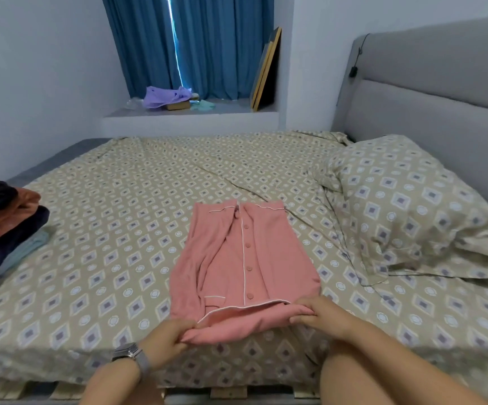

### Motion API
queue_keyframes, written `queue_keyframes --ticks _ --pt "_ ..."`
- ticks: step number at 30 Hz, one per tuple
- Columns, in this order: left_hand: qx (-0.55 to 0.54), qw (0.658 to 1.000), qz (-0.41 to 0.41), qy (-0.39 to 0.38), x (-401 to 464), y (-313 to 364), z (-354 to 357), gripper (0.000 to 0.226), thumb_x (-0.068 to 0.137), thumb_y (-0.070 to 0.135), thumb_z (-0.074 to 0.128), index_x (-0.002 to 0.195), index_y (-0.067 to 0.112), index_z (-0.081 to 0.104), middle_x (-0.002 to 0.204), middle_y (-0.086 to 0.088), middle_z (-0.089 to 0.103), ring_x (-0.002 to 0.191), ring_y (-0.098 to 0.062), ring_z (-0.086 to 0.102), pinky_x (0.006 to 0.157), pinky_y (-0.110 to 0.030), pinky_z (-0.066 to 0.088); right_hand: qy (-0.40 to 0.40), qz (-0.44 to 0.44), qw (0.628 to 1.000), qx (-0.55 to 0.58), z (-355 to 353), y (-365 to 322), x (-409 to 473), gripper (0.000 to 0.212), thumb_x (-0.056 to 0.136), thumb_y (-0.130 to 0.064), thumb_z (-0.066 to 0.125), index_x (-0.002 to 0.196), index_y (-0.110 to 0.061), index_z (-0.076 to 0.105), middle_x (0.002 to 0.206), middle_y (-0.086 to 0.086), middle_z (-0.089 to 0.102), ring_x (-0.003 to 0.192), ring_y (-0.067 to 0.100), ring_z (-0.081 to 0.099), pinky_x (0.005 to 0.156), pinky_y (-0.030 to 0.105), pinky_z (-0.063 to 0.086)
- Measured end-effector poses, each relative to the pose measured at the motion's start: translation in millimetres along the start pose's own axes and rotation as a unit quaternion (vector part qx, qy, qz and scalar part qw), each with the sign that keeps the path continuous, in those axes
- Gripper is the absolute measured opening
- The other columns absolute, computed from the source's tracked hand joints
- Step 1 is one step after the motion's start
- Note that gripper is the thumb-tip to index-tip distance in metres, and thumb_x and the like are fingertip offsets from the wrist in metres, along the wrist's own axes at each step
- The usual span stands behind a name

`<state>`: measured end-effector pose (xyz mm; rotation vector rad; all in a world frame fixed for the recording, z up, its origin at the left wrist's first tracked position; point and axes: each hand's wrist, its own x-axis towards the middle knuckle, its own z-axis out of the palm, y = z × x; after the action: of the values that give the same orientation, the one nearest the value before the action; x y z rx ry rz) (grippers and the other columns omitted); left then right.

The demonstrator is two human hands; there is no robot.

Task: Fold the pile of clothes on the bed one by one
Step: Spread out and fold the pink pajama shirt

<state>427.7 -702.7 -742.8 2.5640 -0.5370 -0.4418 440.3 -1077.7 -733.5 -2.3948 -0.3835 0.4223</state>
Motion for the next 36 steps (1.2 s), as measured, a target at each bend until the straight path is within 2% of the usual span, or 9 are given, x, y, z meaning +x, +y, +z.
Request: queue_keyframes --ticks 3,7,12,15,20,22,30,33,36 --pt "-0.034 0.999 0.002 -0.016 -11.5 10.8 -0.8 0.022 0.075 0.045 0.054 0.088 0.031 0.064 0.075 0.024 0.063 0.074 0.007 0.055 0.069 -0.011 0.038 -0.007 -0.006 1.000 0.001 -2.5 -0.7 -18.3 0.031 0.089 -0.042 0.062 0.078 -0.013 0.058 0.077 -0.004 0.058 0.075 0.010 0.052 0.091 0.038 0.043" --pt "-0.099 0.995 -0.002 -0.017 -19.5 20.1 -10.2 0.033 0.081 0.042 0.063 0.080 0.009 0.060 0.067 0.011 0.055 0.061 -0.001 0.047 0.063 -0.020 0.038 0.021 -0.005 0.999 0.035 -12.8 -11.8 -38.0 0.072 0.070 -0.079 0.058 0.074 -0.007 0.055 0.072 -0.004 0.052 0.069 0.007 0.046 0.077 0.034 0.043" --pt "-0.155 0.985 -0.022 -0.077 -28.9 41.0 -40.3 0.049 0.071 0.063 0.062 0.069 0.016 0.051 0.059 0.006 0.055 0.058 -0.010 0.051 0.061 -0.025 0.043 -0.002 0.035 0.998 0.058 -39.3 -37.6 -54.2 0.034 0.092 -0.039 0.062 0.066 -0.021 0.051 0.063 -0.007 0.051 0.060 0.008 0.049 0.063 0.026 0.043" --pt "-0.208 0.969 -0.035 -0.130 -25.9 51.9 -66.3 0.068 0.060 0.077 0.068 0.078 0.012 0.059 0.065 0.004 0.057 0.062 -0.011 0.053 0.065 -0.026 0.048 -0.031 0.048 0.996 0.061 -66.7 -56.7 -54.2 0.040 0.092 -0.044 0.062 0.084 -0.005 0.065 0.074 0.003 0.066 0.060 0.012 0.063 0.063 0.027 0.052" --pt "-0.267 0.923 -0.057 -0.273 -2.4 62.3 -113.7 0.037 0.087 0.042 0.066 0.103 0.008 0.067 0.096 -0.010 0.072 0.090 -0.022 0.068 0.089 -0.037 0.054 -0.130 0.050 0.984 0.113 -120.5 -85.0 -36.0 0.030 0.089 -0.043 0.061 0.087 -0.014 0.068 0.067 -0.002 0.073 0.059 0.013 0.069 0.053 0.022 0.055" --pt "-0.256 0.922 -0.067 -0.282 15.1 60.2 -125.6 0.058 0.081 0.050 0.070 0.112 0.001 0.065 0.107 -0.018 0.069 0.098 -0.027 0.065 0.092 -0.038 0.053 -0.148 0.055 0.982 0.108 -134.3 -85.6 -18.2 0.037 0.086 -0.048 0.062 0.094 -0.012 0.070 0.077 0.002 0.074 0.069 0.019 0.071 0.058 0.026 0.057" --pt "-0.320 0.931 -0.117 -0.132 118.8 25.0 -151.2 0.097 0.047 0.076 0.077 0.108 0.001 0.066 0.095 -0.013 0.069 0.085 -0.021 0.065 0.083 -0.035 0.056 -0.016 0.072 0.989 0.125 -150.0 -54.3 99.3 0.031 0.091 -0.044 0.061 0.073 -0.020 0.071 0.055 -0.005 0.063 0.051 0.013 0.062 0.050 0.028 0.050" --pt "-0.363 0.922 -0.135 -0.017 164.4 12.7 -150.0 0.057 0.056 0.075 0.070 0.071 0.020 0.070 0.069 0.005 0.064 0.068 -0.010 0.062 0.067 -0.023 0.050 0.071 0.087 0.982 0.149 -148.4 -38.0 157.0 0.036 0.091 -0.045 0.061 0.064 -0.022 0.067 0.046 -0.012 0.053 0.044 0.004 0.052 0.044 0.019 0.040" --pt "-0.347 0.913 -0.188 0.103 213.7 -10.7 -140.0 0.036 0.083 0.056 0.062 0.090 0.021 0.071 0.091 0.001 0.072 0.092 -0.019 0.068 0.073 -0.026 0.053 0.122 0.094 0.975 0.160 -139.0 -15.4 208.6 0.032 0.089 -0.046 0.064 0.079 -0.016 0.070 0.067 -0.002 0.067 0.063 0.010 0.062 0.054 0.021 0.047"
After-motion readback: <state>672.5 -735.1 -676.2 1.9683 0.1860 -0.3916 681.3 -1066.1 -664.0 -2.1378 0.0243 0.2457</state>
